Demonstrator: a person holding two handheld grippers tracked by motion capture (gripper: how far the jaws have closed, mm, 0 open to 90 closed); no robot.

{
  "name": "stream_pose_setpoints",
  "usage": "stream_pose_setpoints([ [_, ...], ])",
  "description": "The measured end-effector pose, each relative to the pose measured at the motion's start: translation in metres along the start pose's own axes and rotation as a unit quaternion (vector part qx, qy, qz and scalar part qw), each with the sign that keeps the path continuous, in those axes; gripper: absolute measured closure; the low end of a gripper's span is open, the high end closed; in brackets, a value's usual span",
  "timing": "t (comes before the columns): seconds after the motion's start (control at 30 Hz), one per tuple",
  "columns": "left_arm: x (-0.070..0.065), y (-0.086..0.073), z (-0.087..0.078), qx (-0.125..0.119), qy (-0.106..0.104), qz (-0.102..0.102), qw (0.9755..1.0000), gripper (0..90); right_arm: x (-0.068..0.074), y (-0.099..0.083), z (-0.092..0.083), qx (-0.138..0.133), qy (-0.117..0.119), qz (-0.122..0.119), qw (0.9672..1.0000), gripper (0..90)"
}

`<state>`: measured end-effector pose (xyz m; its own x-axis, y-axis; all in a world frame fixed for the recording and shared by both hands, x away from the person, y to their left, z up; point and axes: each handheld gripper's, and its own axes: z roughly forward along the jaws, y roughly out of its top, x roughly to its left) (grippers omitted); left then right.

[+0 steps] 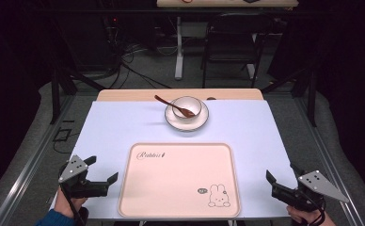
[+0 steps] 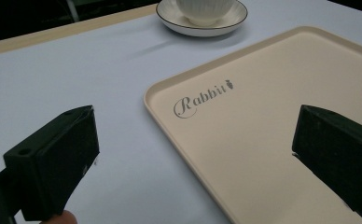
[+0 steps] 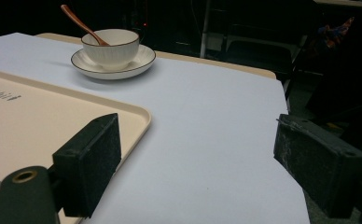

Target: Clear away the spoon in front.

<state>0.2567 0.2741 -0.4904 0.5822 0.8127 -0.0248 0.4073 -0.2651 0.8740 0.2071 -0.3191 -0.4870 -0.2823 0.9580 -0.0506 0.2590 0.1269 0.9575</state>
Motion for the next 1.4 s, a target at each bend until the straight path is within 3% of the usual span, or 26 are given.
stream_pose_setpoints([
  [0.53, -0.001, 0.000, 0.000, 0.011, 0.004, 0.007, 0.9999, 0.6, 0.001, 0.001, 0.001, -0.001, 0.001, -0.003, 1.0000, 14.2],
  [0.8, -0.006, 0.002, 0.002, -0.004, -0.003, 0.017, 0.9998, 0.1, 0.001, 0.001, 0.002, 0.000, 0.001, -0.006, 1.0000, 14.2],
  [1.03, -0.004, 0.005, 0.007, -0.015, -0.004, 0.002, 0.9999, 0.1, 0.001, 0.001, 0.002, 0.001, 0.001, -0.004, 1.0000, 14.2],
  [1.1, -0.004, 0.006, 0.008, -0.019, 0.000, 0.002, 0.9998, 0.1, 0.001, 0.001, 0.002, 0.001, 0.001, -0.004, 1.0000, 14.2],
  [1.23, -0.006, 0.010, 0.010, -0.034, 0.030, 0.011, 0.9989, 0.1, 0.001, 0.001, 0.003, 0.003, 0.001, -0.004, 1.0000, 14.2],
  [1.4, -0.007, 0.016, 0.018, -0.048, 0.032, 0.007, 0.9983, 0.1, 0.002, 0.001, 0.003, 0.003, 0.001, -0.003, 1.0000, 14.1],
])
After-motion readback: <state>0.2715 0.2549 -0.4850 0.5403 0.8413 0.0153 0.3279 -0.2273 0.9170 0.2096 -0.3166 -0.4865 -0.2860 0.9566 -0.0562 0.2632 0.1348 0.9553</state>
